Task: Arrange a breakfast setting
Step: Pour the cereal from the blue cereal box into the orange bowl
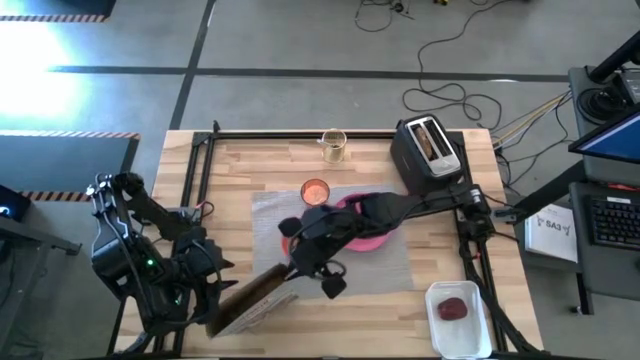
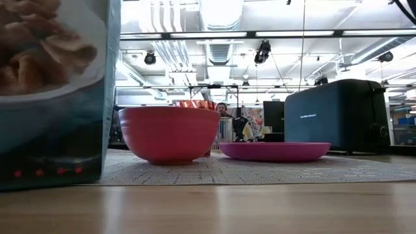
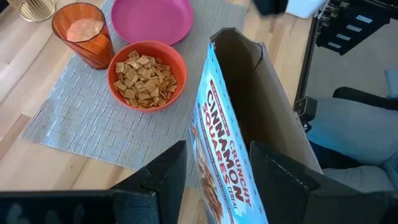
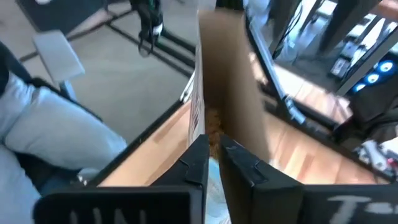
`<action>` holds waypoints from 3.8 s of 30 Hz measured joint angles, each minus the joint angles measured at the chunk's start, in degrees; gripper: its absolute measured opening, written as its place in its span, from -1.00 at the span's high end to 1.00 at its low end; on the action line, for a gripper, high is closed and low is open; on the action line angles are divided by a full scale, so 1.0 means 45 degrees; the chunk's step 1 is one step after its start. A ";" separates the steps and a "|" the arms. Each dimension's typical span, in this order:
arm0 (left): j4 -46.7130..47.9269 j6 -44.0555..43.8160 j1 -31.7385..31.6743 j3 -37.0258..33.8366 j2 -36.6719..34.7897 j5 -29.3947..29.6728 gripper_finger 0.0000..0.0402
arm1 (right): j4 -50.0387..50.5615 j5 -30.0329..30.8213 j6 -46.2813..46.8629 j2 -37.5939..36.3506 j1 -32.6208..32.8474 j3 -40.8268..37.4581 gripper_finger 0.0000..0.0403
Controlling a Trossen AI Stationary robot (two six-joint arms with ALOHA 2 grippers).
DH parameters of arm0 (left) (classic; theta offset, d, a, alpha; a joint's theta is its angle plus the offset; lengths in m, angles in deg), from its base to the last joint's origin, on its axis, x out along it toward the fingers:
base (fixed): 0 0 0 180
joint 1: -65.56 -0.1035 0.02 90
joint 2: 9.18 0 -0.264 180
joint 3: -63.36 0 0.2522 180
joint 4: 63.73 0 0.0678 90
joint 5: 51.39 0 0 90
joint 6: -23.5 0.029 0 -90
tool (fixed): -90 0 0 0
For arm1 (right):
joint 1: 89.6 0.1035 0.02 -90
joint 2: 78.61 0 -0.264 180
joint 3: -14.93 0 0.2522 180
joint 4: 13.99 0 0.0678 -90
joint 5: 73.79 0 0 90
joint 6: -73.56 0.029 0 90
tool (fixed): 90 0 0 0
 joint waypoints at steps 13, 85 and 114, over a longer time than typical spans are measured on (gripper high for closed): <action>-0.0004 0.1364 -0.0010 0.0000 0.0000 0.4166 0.20 | 0.2082 0.1148 0.0621 -0.1578 0.0005 0.0000 0.35; -0.4782 -0.6680 -0.0608 -1.0229 -0.3424 -1.0778 0.20 | -0.3138 -0.2031 0.1913 -0.4682 -0.3585 -1.0773 0.40; -0.8322 -1.0067 0.2571 -1.0152 -0.3415 -1.0692 0.08 | -0.7129 -0.2138 0.2593 -0.3219 -0.2715 -1.0768 0.00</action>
